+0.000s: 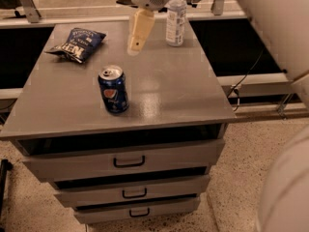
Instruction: Move blue chip bag near pepsi can
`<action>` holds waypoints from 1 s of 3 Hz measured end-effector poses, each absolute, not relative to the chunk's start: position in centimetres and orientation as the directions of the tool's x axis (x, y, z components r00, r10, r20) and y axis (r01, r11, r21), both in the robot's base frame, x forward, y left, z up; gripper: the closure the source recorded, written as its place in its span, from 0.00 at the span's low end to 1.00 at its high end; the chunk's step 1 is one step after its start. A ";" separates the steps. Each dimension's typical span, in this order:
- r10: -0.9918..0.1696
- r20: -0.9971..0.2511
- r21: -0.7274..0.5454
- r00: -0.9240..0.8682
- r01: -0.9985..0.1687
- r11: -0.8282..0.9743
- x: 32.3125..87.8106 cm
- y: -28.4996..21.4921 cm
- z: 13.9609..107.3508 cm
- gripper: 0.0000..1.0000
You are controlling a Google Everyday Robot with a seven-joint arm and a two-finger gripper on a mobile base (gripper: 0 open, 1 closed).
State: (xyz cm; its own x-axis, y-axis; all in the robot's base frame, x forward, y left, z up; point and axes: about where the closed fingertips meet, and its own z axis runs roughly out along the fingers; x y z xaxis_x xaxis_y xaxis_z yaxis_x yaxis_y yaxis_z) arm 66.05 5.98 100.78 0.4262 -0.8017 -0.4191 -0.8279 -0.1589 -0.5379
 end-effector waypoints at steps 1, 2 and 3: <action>-0.767 -0.415 -0.578 0.490 -0.793 -0.193 70.0 8.7 99.4 0.00; -0.730 -0.429 -0.608 0.532 -0.768 -0.203 73.6 11.6 98.2 0.00; -0.710 -0.485 -0.581 0.511 -0.795 -0.176 75.9 15.1 96.2 0.00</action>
Offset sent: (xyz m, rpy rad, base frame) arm 0.1275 0.0885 -0.0325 0.1160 -0.1092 0.1359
